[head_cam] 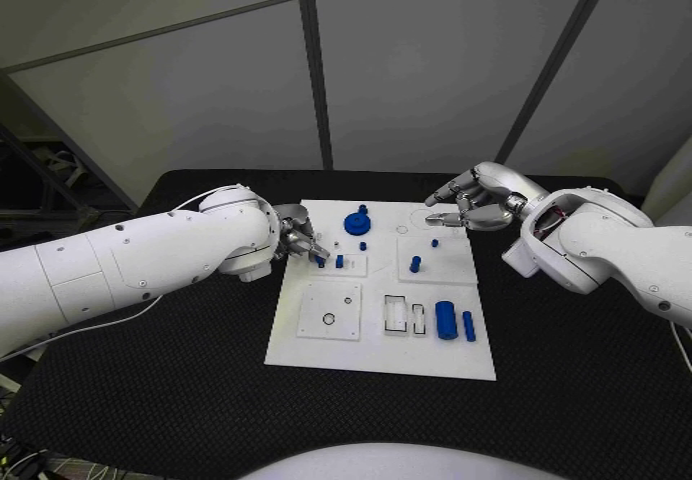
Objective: Assemble the parts on the task board
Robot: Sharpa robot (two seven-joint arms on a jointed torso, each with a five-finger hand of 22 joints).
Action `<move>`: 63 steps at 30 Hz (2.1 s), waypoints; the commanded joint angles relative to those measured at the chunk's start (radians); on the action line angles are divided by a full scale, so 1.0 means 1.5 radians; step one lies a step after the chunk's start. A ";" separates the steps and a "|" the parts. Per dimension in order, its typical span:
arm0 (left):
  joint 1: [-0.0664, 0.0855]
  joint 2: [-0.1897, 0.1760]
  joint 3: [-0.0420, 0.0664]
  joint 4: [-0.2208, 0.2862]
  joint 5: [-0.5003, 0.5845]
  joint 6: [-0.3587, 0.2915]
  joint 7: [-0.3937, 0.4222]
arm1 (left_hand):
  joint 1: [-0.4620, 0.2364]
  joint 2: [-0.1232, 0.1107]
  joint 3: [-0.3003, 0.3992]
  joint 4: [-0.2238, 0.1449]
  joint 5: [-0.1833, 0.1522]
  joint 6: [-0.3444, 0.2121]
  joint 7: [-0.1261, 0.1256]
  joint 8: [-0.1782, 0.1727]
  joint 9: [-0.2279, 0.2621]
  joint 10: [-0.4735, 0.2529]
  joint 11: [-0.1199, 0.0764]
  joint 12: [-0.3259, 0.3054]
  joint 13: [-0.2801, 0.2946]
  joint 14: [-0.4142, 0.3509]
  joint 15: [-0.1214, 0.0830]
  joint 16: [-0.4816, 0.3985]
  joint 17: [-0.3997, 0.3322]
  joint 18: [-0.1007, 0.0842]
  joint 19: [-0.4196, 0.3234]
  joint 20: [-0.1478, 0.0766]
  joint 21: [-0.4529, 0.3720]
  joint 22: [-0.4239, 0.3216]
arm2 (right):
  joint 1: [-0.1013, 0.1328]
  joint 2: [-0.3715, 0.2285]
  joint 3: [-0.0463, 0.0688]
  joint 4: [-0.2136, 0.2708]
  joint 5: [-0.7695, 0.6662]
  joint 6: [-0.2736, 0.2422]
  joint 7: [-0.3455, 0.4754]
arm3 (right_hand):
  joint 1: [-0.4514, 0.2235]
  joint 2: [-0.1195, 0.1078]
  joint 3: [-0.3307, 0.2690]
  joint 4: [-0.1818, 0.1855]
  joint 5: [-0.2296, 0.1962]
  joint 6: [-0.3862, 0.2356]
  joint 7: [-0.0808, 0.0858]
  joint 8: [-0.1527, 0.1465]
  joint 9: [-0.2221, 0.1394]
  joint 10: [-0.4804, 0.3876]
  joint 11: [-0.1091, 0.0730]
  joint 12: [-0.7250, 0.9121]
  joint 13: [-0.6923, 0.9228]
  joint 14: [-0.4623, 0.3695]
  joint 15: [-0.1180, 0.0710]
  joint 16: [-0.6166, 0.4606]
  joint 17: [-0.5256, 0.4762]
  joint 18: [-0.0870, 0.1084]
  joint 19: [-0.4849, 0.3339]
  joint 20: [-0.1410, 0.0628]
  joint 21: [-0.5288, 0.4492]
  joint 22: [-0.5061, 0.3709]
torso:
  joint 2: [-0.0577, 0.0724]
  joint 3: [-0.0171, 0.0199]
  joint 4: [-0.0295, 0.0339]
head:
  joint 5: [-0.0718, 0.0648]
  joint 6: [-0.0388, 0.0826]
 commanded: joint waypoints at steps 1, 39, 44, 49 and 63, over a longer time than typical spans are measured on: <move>0.000 -0.002 0.000 0.005 -0.011 0.011 0.003 | -0.009 -0.002 0.116 -0.111 0.005 0.002 -0.005 0.001 0.001 0.037 -0.003 -0.002 0.039 0.055 -0.004 0.002 0.119 -0.020 0.005 0.000 0.000 0.000 | 0.001 0.000 0.000 0.000 0.002 0.005 0.006 | -0.003 0.004 0.000 0.002 0.003 0.003 0.000 0.000 0.001 -0.002 0.000 -0.001 0.000 0.018 -0.001 -0.002 -0.001 0.005 0.034 -0.002 -0.002 0.121 | 0.000 0.0000 -0.0003 | 0.000 0.000; -0.001 0.013 0.001 -0.009 -0.011 0.033 -0.009 | -0.063 -0.028 0.188 -0.143 0.100 0.008 -0.004 0.000 0.013 0.039 -0.003 -0.005 0.036 0.055 -0.004 0.002 0.119 -0.020 0.005 0.000 -0.002 0.004 | 0.001 0.001 0.000 -0.001 0.002 0.007 0.007 | -0.003 0.004 0.000 0.002 0.003 0.003 0.000 0.000 0.001 -0.002 0.000 -0.001 0.000 0.018 -0.001 -0.002 -0.001 0.005 0.034 -0.002 -0.002 0.121 | 0.000 0.0001 0.0002 | -0.003 -0.003; -0.001 0.004 0.001 0.004 -0.011 0.021 -0.004 | -0.066 -0.031 0.195 -0.145 0.102 0.009 -0.004 0.000 0.014 0.039 -0.003 -0.003 0.037 0.055 -0.004 0.003 0.120 -0.020 0.006 0.000 -0.001 0.006 | 0.001 0.001 0.000 -0.001 0.002 0.009 0.009 | -0.003 0.004 0.000 0.002 0.003 0.003 0.000 0.000 0.001 -0.002 0.000 -0.001 0.000 0.018 -0.001 -0.002 -0.001 0.005 0.034 -0.002 -0.002 0.121 | 0.000 -0.0002 0.0004 | -0.003 -0.003; -0.001 -0.002 0.002 0.013 -0.023 0.001 0.004 | -0.069 -0.034 0.202 -0.149 0.106 0.010 -0.004 0.001 0.016 0.040 -0.004 0.001 0.038 0.055 -0.004 0.004 0.121 -0.021 0.009 0.000 0.002 0.010 | 0.001 0.001 0.000 -0.002 0.002 0.009 0.010 | -0.003 0.004 0.000 0.003 0.003 0.003 0.000 0.000 0.002 -0.002 0.000 -0.001 0.000 0.018 -0.001 -0.004 -0.002 0.005 0.033 -0.002 -0.003 0.121 | -0.001 -0.0001 0.0007 | -0.003 -0.003; -0.001 -0.006 0.002 0.019 -0.048 -0.019 0.010 | -0.071 -0.036 0.206 -0.151 0.107 0.011 -0.005 0.001 0.017 0.041 -0.005 0.002 0.038 0.055 -0.005 0.004 0.121 -0.021 0.010 -0.001 0.003 0.012 | 0.001 0.001 0.000 -0.003 0.002 0.009 0.011 | -0.003 0.004 0.000 0.003 0.003 0.003 0.000 0.000 0.002 -0.002 0.000 -0.001 0.000 0.018 -0.001 -0.004 -0.002 0.005 0.033 -0.002 -0.003 0.121 | 0.000 0.0003 0.0001 | -0.001 -0.002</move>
